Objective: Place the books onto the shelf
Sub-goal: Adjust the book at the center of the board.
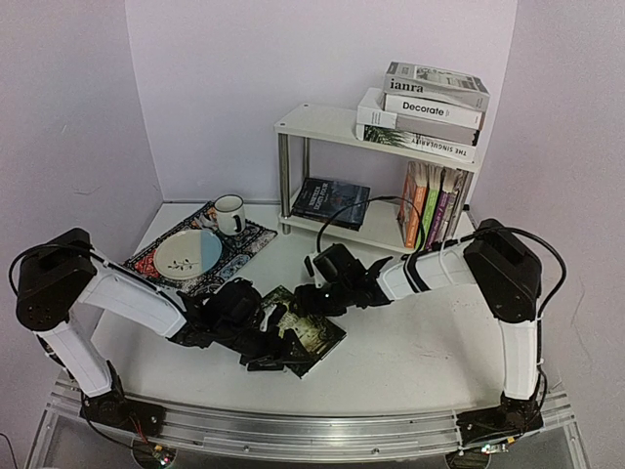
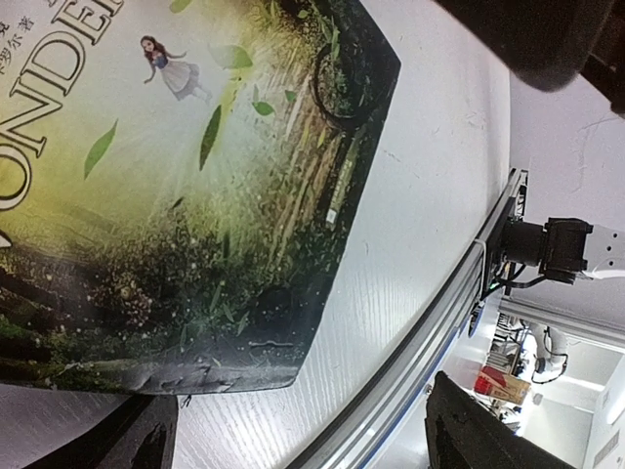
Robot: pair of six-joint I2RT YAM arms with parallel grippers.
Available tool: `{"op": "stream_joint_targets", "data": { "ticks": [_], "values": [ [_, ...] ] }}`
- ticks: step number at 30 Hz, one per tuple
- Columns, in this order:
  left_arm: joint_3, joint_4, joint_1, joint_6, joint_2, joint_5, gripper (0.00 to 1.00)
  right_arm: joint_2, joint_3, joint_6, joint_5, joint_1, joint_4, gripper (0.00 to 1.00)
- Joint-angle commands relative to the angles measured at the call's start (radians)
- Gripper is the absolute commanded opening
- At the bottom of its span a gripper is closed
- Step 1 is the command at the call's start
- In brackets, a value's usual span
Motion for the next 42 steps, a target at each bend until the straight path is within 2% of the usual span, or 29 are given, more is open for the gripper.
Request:
{"op": "stream_joint_targets", "data": {
  "ticks": [1, 5, 10, 16, 23, 33, 42],
  "values": [
    [0.003, 0.072, 0.006, 0.0, -0.089, -0.095, 0.9, -0.085, -0.009, -0.072, -0.023, 0.011, -0.044, 0.72],
    [-0.054, 0.064, 0.035, 0.018, -0.188, -0.123, 0.92, -0.198, -0.069, -0.13, 0.076, -0.002, -0.119, 0.81],
    [-0.104, 0.029, 0.159, 0.051, -0.283, -0.067, 0.94, -0.33, -0.155, -0.154, 0.17, -0.003, -0.209, 0.89],
    [0.032, -0.265, 0.249, 0.233, -0.324, -0.18, 0.99, -0.454, -0.286, -0.082, 0.165, -0.002, -0.258, 0.9],
    [0.126, -0.293, 0.343, 0.334, -0.24, -0.162, 1.0, -0.564, -0.417, 0.056, 0.159, 0.032, -0.267, 0.89],
    [0.267, -0.286, 0.393, 0.469, -0.054, -0.192, 0.99, -0.673, -0.594, 0.293, 0.197, 0.118, -0.183, 0.89],
    [0.308, -0.248, 0.409, 0.493, 0.049, -0.133, 0.98, -0.612, -0.603, 0.37, 0.152, 0.145, -0.105, 0.87]
  ]
}}
